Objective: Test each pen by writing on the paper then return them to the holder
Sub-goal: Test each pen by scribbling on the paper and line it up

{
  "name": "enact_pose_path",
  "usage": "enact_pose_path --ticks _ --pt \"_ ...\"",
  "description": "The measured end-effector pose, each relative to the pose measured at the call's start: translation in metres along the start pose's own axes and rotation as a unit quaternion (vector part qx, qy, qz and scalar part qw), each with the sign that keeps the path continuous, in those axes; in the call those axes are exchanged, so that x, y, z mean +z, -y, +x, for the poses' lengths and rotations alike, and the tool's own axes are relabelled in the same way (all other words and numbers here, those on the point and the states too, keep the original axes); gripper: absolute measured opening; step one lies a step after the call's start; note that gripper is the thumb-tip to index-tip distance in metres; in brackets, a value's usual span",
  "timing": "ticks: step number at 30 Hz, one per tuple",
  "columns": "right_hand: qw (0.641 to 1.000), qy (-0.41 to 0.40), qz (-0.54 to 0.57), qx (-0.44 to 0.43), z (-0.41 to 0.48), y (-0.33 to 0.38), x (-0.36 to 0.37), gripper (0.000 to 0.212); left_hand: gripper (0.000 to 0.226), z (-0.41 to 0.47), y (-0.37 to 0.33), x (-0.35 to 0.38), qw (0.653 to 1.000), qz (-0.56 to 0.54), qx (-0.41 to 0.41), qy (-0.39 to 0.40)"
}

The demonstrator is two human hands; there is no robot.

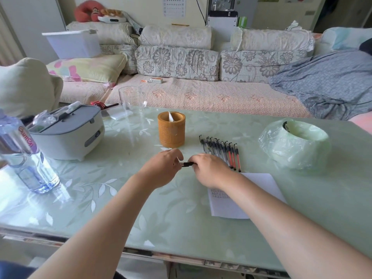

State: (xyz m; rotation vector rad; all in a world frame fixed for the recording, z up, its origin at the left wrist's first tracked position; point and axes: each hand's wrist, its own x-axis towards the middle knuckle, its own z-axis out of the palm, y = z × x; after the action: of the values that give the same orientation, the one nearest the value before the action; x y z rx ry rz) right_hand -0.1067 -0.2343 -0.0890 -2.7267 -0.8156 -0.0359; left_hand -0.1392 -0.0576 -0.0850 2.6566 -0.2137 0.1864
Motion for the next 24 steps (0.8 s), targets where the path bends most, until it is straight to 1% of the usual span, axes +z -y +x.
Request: enact_pose_path --ticks 3,7,12,15,17,18,21,24 --pt "1.000 0.015 -0.003 0.009 -0.015 -0.010 -0.008 0.029 0.009 0.001 -0.010 0.001 1.000 -0.013 0.007 0.010" --pt "1.000 0.014 -0.012 0.012 -0.034 -0.027 -0.017 0.033 0.005 0.007 -0.029 0.009 0.997 -0.071 0.014 0.031" --pt "0.997 0.009 0.082 0.013 -0.048 -0.047 -0.024 0.024 0.014 0.017 -0.053 0.021 0.989 -0.148 0.001 0.029" --pt "0.993 -0.002 0.116 0.022 -0.057 -0.055 -0.026 0.021 0.012 0.022 -0.069 0.027 0.985 -0.172 -0.002 0.020" --pt "0.992 -0.009 0.126 0.030 -0.064 -0.058 -0.028 0.021 0.011 0.025 -0.076 0.030 0.982 -0.184 -0.003 0.032" --pt "0.993 -0.009 0.116 0.034 -0.068 -0.060 -0.029 0.021 0.011 0.026 -0.079 0.030 0.982 -0.183 -0.002 0.042" --pt "0.999 -0.001 0.040 0.034 -0.073 -0.065 -0.029 0.024 0.011 0.030 -0.086 0.030 0.983 -0.167 0.002 0.072" --pt "0.999 -0.004 0.018 0.043 -0.076 -0.067 -0.028 0.027 0.008 0.035 -0.089 0.029 0.984 -0.136 0.006 0.118"
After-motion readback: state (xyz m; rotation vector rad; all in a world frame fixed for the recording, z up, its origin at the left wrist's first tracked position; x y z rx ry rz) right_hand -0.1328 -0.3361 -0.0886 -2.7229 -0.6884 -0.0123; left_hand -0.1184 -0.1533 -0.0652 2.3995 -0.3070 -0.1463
